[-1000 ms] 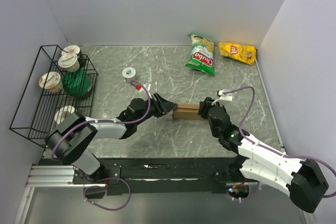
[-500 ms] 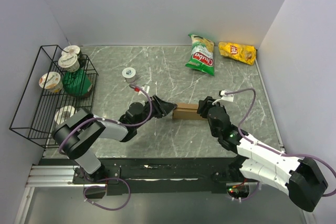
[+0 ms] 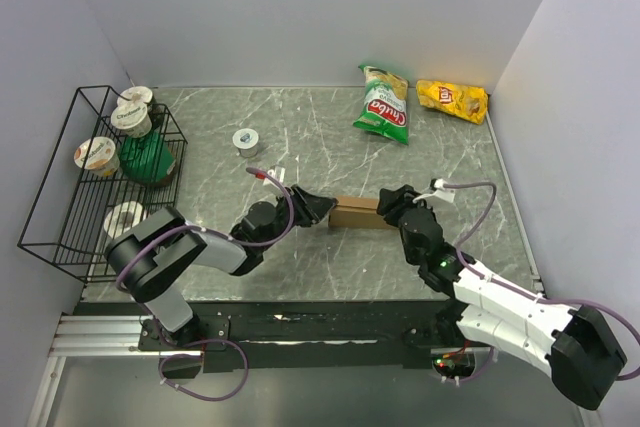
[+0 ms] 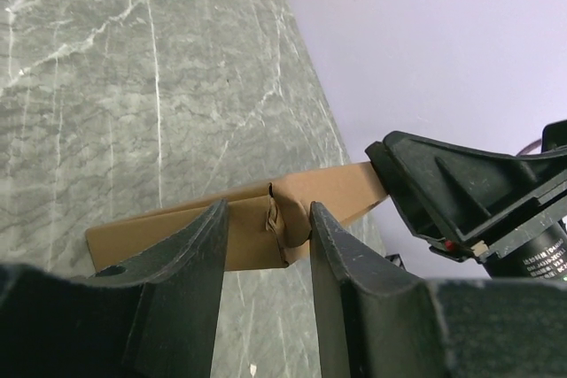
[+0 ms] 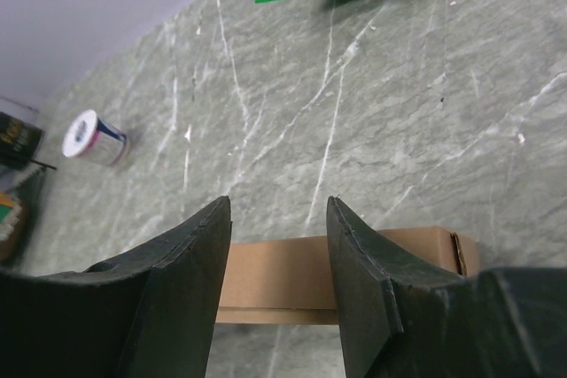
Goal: Fold the paper box
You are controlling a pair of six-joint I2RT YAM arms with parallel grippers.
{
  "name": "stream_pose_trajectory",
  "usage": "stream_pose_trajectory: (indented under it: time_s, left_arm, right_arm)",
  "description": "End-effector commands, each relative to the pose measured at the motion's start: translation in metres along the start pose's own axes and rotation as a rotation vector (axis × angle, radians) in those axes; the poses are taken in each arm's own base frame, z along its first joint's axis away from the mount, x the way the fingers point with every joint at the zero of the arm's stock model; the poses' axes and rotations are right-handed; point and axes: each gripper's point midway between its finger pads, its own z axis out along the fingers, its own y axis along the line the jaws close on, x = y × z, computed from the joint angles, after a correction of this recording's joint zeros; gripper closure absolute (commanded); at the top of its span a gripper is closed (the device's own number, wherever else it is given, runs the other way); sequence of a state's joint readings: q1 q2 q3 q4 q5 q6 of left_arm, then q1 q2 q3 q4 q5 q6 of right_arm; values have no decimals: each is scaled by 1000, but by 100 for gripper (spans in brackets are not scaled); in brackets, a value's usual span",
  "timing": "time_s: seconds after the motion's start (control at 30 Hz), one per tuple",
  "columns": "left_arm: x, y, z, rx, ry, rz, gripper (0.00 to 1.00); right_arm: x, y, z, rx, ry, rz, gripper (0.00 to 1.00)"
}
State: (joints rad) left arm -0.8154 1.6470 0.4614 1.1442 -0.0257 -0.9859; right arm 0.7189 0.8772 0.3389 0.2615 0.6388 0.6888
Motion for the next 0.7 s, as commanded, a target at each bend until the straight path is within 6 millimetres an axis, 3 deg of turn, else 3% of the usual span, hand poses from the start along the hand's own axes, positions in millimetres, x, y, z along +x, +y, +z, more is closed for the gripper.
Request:
stream_pose_trajectory:
  time_s: [0.0, 0.37, 0.47, 0.6, 0.67]
  left_arm:
    - [76, 100, -38, -335, 254, 133, 99]
    - [90, 120, -48, -423, 266, 284, 99]
    - [94, 117, -47, -422, 278, 323, 99]
    - [88, 112, -45, -436, 272, 365, 99]
    - [86, 112, -45, -447, 276, 385, 99]
  right_arm:
    - [87, -71, -24, 158, 290, -101, 44]
    - [93, -82, -29, 174, 287, 10, 41]
    - [85, -73, -26, 138, 278, -30, 37]
    - [54, -47, -19, 88, 256, -146, 31]
    - [45, -45, -18, 87, 264, -238, 28]
